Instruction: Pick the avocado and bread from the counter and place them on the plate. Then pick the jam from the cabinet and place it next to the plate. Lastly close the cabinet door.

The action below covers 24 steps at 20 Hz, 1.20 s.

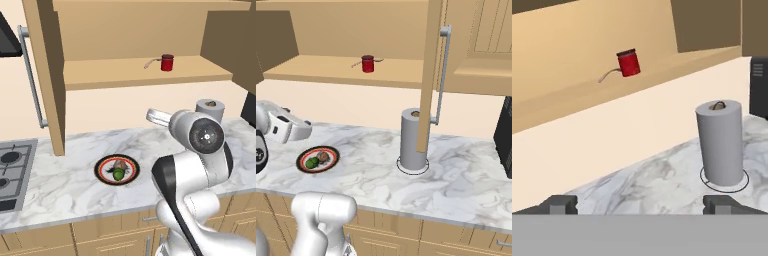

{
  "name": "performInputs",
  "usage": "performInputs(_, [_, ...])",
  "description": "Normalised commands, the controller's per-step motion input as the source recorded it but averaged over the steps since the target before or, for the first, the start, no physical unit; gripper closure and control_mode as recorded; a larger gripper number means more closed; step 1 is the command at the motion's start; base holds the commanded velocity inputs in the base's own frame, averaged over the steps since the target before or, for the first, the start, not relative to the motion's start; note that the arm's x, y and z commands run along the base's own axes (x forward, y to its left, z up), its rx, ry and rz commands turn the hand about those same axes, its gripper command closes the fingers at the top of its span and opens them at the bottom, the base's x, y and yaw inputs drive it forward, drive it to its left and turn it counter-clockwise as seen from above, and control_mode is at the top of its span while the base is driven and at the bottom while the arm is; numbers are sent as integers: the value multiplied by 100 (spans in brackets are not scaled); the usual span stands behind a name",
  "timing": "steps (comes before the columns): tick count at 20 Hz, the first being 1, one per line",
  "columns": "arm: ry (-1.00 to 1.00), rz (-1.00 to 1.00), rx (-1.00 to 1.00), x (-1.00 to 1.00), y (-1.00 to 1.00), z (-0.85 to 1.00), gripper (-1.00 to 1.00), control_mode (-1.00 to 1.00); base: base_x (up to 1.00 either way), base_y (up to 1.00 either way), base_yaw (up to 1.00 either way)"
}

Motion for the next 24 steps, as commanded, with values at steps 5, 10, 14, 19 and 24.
performInputs(5, [-6,0,1,0,-6,52,-100,-100,0,0,0])
performInputs(10, [0,0,4,0,-2,57,-100,-100,0,0,0])
performInputs(14, [0,0,1,0,0,48,-100,-100,0,0,0])
performInputs(19, [-3,0,0,0,-3,18,-100,-100,0,0,0])
performInputs(24, [-7,1,0,0,-15,11,-100,-100,0,0,0])
